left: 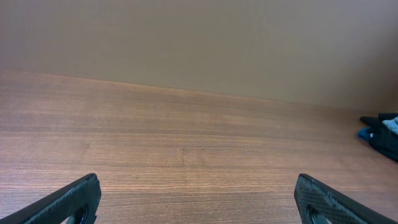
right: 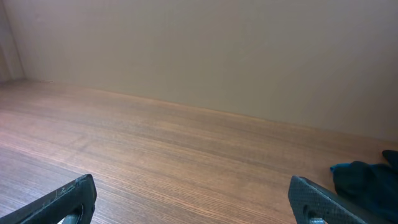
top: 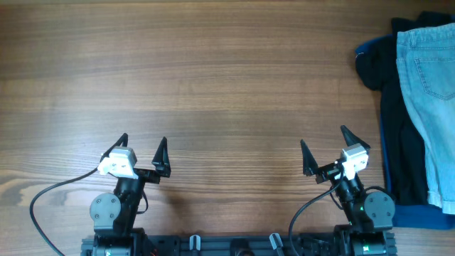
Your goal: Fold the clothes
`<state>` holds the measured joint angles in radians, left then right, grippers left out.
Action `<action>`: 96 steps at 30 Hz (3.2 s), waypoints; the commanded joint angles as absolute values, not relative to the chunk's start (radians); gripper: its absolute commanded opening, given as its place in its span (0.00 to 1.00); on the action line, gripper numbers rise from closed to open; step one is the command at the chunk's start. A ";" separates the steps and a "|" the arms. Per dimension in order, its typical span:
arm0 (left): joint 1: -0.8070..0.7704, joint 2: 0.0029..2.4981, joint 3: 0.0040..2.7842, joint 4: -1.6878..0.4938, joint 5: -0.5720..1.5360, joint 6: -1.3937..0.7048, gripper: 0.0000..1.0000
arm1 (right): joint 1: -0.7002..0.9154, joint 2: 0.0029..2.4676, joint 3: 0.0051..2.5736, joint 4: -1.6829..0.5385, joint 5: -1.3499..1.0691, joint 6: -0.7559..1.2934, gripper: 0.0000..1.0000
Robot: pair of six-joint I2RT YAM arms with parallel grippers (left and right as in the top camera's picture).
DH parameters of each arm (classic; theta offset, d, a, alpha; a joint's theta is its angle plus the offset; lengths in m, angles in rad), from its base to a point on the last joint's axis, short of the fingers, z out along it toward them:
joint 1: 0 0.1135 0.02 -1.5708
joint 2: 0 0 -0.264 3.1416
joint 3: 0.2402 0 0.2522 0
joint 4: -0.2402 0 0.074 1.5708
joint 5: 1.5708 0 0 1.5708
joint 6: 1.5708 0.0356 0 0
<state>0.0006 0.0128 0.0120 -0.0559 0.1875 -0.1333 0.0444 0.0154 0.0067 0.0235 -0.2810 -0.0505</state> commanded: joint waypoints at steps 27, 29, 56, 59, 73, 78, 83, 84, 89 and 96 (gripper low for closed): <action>-0.005 0.007 0.006 -0.058 0.182 -0.139 1.00 | 0.039 0.009 0.005 0.026 -0.296 0.007 1.00; -0.005 0.007 0.006 -0.058 0.182 -0.139 1.00 | 0.039 0.009 0.005 0.039 -0.251 -0.001 1.00; -0.005 0.007 0.006 -0.058 0.182 -0.139 1.00 | 0.039 1.011 1.225 -0.469 -0.119 0.148 1.00; -0.005 0.007 0.006 -0.058 0.182 -0.139 1.00 | 0.033 1.232 1.502 -0.631 -0.049 0.085 1.00; -0.005 0.007 0.006 -0.058 0.182 -0.139 1.00 | -0.241 1.802 1.879 -0.775 0.141 -0.138 1.00; -0.005 0.007 0.006 -0.058 0.182 -0.139 1.00 | -0.274 1.912 1.870 -0.713 0.207 -0.137 1.00; -0.005 0.007 0.006 -0.058 0.182 -0.139 1.00 | -0.354 2.096 1.870 -0.609 0.206 -0.128 0.84; -0.005 0.007 0.006 -0.059 0.182 -0.139 1.00 | -0.369 2.136 1.870 -0.598 0.206 -0.128 0.81; -0.005 0.007 0.006 -0.058 0.182 -0.139 1.00 | -0.430 2.274 1.870 -0.557 0.173 -0.129 0.82; -0.005 0.007 0.006 -0.058 0.182 -0.139 1.00 | -0.443 2.327 1.870 -0.501 0.024 -0.128 0.85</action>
<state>0.0006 0.0139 0.0120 -0.0563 0.1844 -0.1337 -0.4488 2.3051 1.8614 -0.5137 0.0883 -0.1291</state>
